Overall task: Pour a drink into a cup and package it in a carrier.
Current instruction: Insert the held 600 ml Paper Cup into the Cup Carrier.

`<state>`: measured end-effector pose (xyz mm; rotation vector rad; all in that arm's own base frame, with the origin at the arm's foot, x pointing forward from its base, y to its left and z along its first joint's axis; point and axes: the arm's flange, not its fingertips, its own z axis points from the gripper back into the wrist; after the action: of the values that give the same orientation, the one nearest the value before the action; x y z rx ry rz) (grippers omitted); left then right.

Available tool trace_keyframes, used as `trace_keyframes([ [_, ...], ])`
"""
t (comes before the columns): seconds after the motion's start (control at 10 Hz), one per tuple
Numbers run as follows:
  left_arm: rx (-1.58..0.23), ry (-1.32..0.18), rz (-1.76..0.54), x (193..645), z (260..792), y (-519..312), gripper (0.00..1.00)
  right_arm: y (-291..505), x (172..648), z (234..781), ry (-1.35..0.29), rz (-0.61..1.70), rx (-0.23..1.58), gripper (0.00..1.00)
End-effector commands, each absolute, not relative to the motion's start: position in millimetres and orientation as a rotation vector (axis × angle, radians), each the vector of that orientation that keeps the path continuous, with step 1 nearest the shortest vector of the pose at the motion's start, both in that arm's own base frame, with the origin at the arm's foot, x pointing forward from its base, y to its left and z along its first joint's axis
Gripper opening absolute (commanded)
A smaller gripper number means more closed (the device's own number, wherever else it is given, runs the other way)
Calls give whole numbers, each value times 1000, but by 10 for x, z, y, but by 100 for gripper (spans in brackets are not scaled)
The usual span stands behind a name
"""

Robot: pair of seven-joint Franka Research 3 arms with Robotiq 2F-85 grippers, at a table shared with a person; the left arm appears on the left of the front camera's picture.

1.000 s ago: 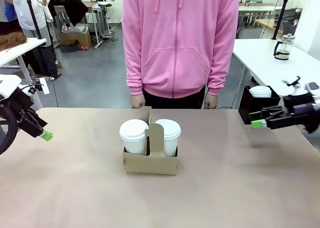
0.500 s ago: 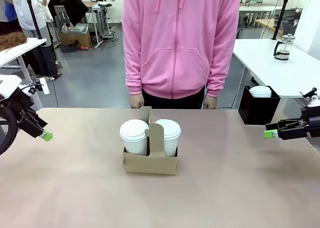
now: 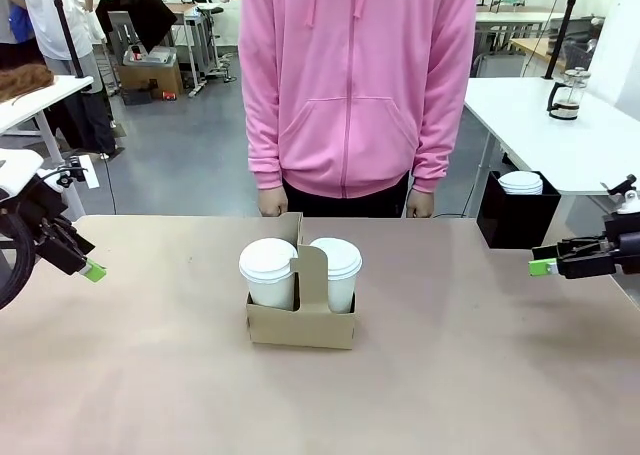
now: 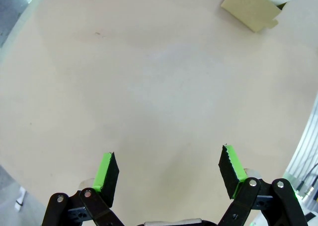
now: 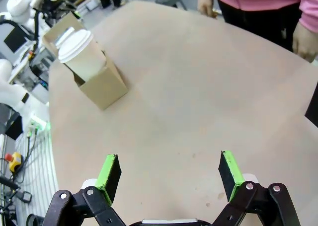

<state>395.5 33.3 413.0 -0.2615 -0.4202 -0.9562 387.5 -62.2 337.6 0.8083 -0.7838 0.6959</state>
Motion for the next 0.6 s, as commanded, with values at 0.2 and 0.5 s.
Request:
trace_keyframes([
  [0.2,-267,-420,-957,3948,4129,337,100,-640,3865,3389,-787,695,820,100],
  [0.5,-267,-420,-957,3948,4129,337,100,-640,3865,3389,-787,695,820,100],
])
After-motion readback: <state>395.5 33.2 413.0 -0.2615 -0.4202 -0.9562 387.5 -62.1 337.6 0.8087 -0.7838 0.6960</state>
